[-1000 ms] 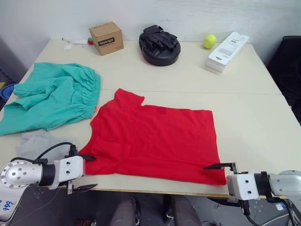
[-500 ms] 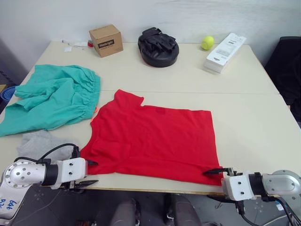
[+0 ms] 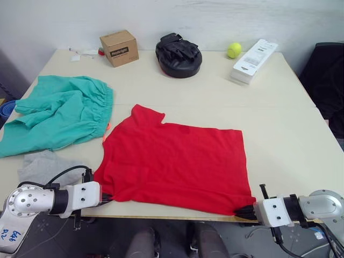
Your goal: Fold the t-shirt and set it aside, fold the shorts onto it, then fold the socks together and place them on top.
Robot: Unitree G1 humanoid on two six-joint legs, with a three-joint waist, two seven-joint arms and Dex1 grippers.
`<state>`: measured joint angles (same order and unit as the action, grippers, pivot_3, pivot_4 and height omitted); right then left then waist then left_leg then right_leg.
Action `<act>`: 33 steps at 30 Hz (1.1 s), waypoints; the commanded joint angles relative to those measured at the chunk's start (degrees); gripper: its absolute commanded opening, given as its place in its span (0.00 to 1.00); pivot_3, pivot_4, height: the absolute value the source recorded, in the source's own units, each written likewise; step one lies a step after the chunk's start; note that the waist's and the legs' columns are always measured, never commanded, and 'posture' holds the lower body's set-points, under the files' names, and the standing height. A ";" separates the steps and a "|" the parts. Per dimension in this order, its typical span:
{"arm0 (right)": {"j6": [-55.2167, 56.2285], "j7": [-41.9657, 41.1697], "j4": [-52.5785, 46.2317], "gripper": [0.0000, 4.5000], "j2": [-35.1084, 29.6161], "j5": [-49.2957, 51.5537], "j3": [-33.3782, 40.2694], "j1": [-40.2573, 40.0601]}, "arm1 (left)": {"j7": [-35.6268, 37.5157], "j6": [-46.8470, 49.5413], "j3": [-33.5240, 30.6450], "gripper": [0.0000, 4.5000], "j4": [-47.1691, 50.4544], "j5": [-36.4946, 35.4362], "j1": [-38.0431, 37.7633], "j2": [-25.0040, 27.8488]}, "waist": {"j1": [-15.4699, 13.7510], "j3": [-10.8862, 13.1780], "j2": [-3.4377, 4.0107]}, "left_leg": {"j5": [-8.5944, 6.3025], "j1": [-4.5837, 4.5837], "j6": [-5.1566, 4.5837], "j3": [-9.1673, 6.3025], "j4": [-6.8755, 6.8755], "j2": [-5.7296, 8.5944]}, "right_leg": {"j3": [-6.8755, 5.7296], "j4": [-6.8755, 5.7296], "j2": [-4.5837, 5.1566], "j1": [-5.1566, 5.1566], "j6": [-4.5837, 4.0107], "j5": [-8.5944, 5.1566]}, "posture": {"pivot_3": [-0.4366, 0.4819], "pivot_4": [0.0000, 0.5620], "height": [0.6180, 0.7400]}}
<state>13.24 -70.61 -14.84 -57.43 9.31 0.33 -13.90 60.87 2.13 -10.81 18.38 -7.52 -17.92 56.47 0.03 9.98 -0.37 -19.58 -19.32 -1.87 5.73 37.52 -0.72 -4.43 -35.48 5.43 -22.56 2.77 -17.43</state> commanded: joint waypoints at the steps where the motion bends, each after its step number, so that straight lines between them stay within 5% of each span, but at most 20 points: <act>1: -4.59 1.49 -0.30 0.01 -0.97 2.10 3.48 0.82 | -0.02 2.02 1.38 0.00 1.09 1.06 -2.18 0.11 | 0.00 0.00 0.05 | 0.04 0.01 -0.06 0.02 -0.07 0.00 | 0.00 0.02 0.00 -0.01 0.01 0.00 | 0.48 0.27 1.00; 17: -15.40 -5.13 -5.38 0.01 -4.44 12.28 10.20 -2.03 | -1.09 5.21 0.91 0.00 4.00 -0.56 -4.02 -0.76 | -0.17 0.11 0.26 | 0.03 0.00 -0.01 -0.04 -0.49 0.00 | -0.10 0.08 -0.01 -0.19 0.54 0.06 | 0.48 0.27 1.00; 33: -0.59 -6.89 2.39 0.01 -3.62 3.99 6.80 -0.96 | 3.80 8.44 -2.93 0.00 9.22 -4.92 -13.33 1.59 | 0.21 0.19 0.23 | -0.06 -0.05 0.10 -0.03 -0.46 0.00 | -0.11 0.10 -0.03 -0.23 0.51 -0.05 | 0.48 0.27 1.00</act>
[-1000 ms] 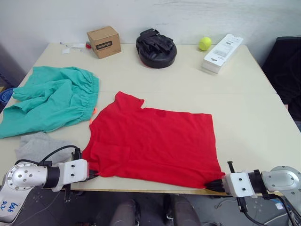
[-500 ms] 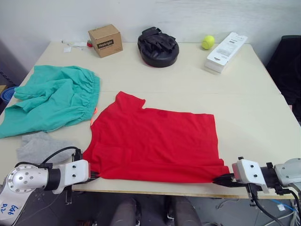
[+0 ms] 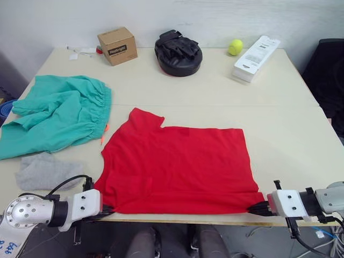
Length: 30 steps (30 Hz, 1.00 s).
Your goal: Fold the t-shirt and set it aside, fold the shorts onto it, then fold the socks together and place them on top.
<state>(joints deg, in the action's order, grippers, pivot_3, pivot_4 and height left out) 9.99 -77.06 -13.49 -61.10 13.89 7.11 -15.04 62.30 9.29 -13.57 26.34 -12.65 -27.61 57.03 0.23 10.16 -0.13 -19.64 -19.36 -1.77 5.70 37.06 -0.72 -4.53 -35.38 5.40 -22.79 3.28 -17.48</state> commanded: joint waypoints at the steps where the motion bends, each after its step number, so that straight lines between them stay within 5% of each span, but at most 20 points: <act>1: 3.07 -0.31 1.60 0.01 0.11 -0.76 -0.17 0.43 | 1.97 1.32 -0.36 0.00 1.45 0.54 -3.99 1.02 | -0.01 0.02 0.01 | 0.00 0.00 0.00 0.00 0.00 0.00 | 0.00 0.01 0.00 0.00 -0.01 -0.01 | 0.48 0.27 1.00; 19: -1.31 -0.46 -0.92 0.01 -0.20 2.24 -1.11 -0.88 | -2.28 2.96 1.58 0.00 -0.88 4.05 1.44 -0.11 | -1.32 0.21 -0.21 | 0.12 -0.06 -0.03 -0.15 0.06 -0.01 | -0.11 -0.12 0.00 -0.01 -0.29 -0.16 | 0.48 0.27 1.00; 23: -5.71 -1.34 -3.66 0.21 -0.96 4.90 0.06 -3.43 | -2.38 3.07 1.62 0.00 -1.47 3.93 2.23 -0.22 | -1.71 0.22 -0.20 | 0.14 -0.06 -0.04 -0.17 0.05 -0.02 | -0.12 -0.14 0.00 -0.02 -0.37 -0.20 | 0.48 0.27 1.00; 30: -9.63 -0.87 -5.37 0.77 -0.74 6.40 0.87 -3.73 | -2.26 2.96 1.41 0.00 -2.21 3.73 2.93 -0.18 | -1.74 0.23 -0.21 | 0.17 -0.07 -0.01 -0.17 0.07 -0.02 | -0.12 -0.14 0.01 -0.01 -0.51 -0.26 | 0.48 0.27 1.00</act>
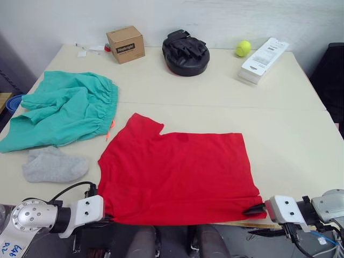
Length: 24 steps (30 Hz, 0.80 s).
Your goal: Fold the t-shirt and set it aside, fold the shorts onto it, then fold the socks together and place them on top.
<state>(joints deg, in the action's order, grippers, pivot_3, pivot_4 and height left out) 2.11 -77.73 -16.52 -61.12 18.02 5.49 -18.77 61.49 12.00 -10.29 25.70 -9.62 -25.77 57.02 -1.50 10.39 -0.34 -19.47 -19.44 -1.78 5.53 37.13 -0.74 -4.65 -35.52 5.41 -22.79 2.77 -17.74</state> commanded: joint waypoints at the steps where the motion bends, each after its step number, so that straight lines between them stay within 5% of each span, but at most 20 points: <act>1: -3.28 -0.79 -2.89 0.84 -1.21 3.73 3.28 -0.14 | -1.21 0.60 -2.33 0.00 -1.73 0.18 1.01 -0.13 | -0.01 0.01 0.01 | 0.01 0.00 0.02 0.00 -0.01 0.00 | 0.00 0.00 0.00 0.00 -0.01 0.00 | 0.48 0.27 1.00; 3: -7.40 -2.35 -4.46 1.00 -2.26 7.66 5.17 -0.37 | -0.34 2.00 -3.51 0.00 -1.77 -1.58 0.73 0.03 | 0.04 0.04 0.07 | 0.02 0.00 0.01 0.00 -0.02 0.00 | 0.00 0.00 0.00 0.00 -0.01 0.00 | 0.48 0.27 1.00; 6: -17.30 -2.49 -7.20 1.00 -3.64 16.16 8.03 1.71 | 1.93 6.90 -6.27 0.00 -0.60 -6.99 0.18 0.28 | 0.09 0.13 0.05 | 0.06 -0.01 -0.06 -0.01 -0.02 -0.02 | 0.00 -0.01 0.00 -0.02 0.02 0.02 | 0.48 0.27 1.00; 12: -41.77 10.51 -5.03 1.00 -1.16 34.36 7.63 21.17 | 5.31 20.45 -11.93 0.42 0.35 -19.28 5.34 1.93 | -0.11 0.55 0.04 | 0.09 -0.29 0.14 -0.07 0.08 -0.05 | -0.05 -0.01 0.02 -0.22 -0.18 0.09 | 0.48 0.27 1.00; 16: -47.14 15.90 -0.23 1.00 2.04 33.40 4.70 30.37 | 6.10 31.11 -15.02 0.71 -1.48 -28.53 12.16 3.68 | 0.02 0.55 -0.03 | 0.49 -1.18 0.41 -0.09 0.17 -0.07 | -0.44 -0.10 0.30 -0.91 0.14 0.36 | 0.48 0.27 1.00; 20: -47.53 20.40 7.75 1.00 6.31 26.07 -1.13 39.45 | 1.54 39.93 -13.15 0.99 -10.59 -34.14 27.87 3.14 | 0.77 0.57 -0.04 | 0.58 -1.43 0.40 -0.07 0.24 -0.06 | -0.54 0.01 0.31 -1.01 0.52 0.57 | 0.48 0.27 1.00; 24: -45.25 20.81 14.38 1.00 9.40 18.86 -6.35 45.44 | -2.11 39.44 -3.98 0.99 -21.54 -27.01 40.62 2.80 | 1.58 0.57 -0.04 | 0.68 -1.76 0.40 -0.03 0.36 -0.04 | -0.69 -0.08 0.26 -1.22 0.67 0.65 | 0.48 0.27 1.00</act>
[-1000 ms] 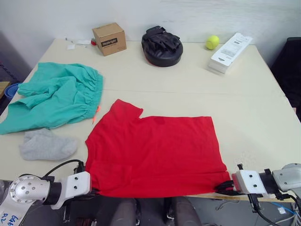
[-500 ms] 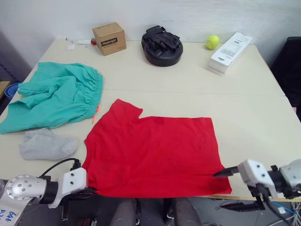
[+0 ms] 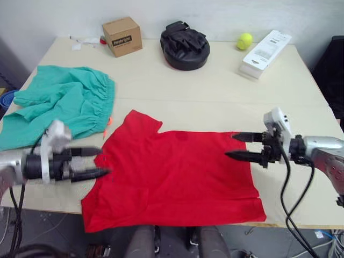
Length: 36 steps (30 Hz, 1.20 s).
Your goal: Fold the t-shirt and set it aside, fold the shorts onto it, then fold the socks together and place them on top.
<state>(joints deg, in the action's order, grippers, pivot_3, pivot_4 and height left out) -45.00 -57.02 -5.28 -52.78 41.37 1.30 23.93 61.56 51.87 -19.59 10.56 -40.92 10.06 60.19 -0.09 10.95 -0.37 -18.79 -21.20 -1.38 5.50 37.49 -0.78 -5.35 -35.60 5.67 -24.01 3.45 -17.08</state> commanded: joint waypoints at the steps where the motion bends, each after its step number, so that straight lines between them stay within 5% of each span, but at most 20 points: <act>1: 2.83 -0.07 4.85 1.00 1.69 -6.46 -3.50 4.04 | -3.03 -0.90 7.78 0.99 -9.73 6.39 8.02 -0.84 | 0.28 0.00 0.00 | 0.02 -0.01 0.00 0.03 0.01 0.00 | -0.06 -0.05 -0.04 0.01 0.03 0.01 | 0.48 0.27 1.00; 10: 10.85 -1.24 23.52 1.00 7.74 -20.48 -9.80 15.93 | -1.15 -7.56 21.67 0.99 -27.93 18.29 23.18 -5.55 | 0.41 0.11 -0.20 | 0.06 -0.35 -0.12 0.18 0.72 -0.04 | -0.15 -0.37 -0.07 -0.09 0.27 0.15 | 0.48 0.27 1.00; 21: 18.28 -6.95 38.35 1.00 8.91 -30.70 -12.55 22.37 | -1.15 -9.60 22.36 0.99 -37.01 22.29 29.01 -11.33 | 0.17 0.11 -0.20 | 0.09 -0.36 -0.17 0.18 0.88 -0.01 | -0.18 -0.52 -0.03 -0.06 0.32 0.17 | 0.48 0.27 1.00; 25: 18.68 -10.30 37.53 1.00 8.27 -31.87 -12.34 21.03 | -0.08 -9.90 22.58 0.79 -36.40 22.79 28.40 -11.55 | 0.21 0.11 -0.20 | 0.09 -0.36 -0.17 0.15 1.04 -0.01 | -0.19 -0.65 -0.02 -0.05 0.32 0.17 | 0.48 0.27 1.00; 28: 18.53 -10.72 37.40 0.87 8.81 -32.28 -11.79 20.68 | 0.67 -9.68 22.38 0.58 -36.30 22.96 28.23 -11.61 | 0.28 0.11 -0.20 | 0.09 -0.36 -0.17 0.15 1.08 -0.01 | -0.18 -0.69 -0.02 -0.05 0.32 0.17 | 0.48 0.27 1.00; 36: 18.63 -11.46 36.84 0.27 9.92 -32.28 -11.30 19.77 | 1.49 -9.84 22.40 0.02 -36.83 24.17 28.65 -11.96 | 0.34 0.11 -0.21 | 0.08 -0.36 -0.16 0.14 1.13 -0.02 | -0.19 -0.73 -0.02 -0.05 0.32 0.17 | 0.48 0.27 1.00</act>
<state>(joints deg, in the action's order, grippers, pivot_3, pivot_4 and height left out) -26.27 -67.46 31.89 -43.18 9.40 -10.31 44.84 62.43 42.38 3.26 -25.83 -17.18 38.48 48.02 0.25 11.07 -0.58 -18.71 -21.56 -1.54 5.64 38.62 -0.81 -5.53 -36.35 5.65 -24.06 3.76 -16.91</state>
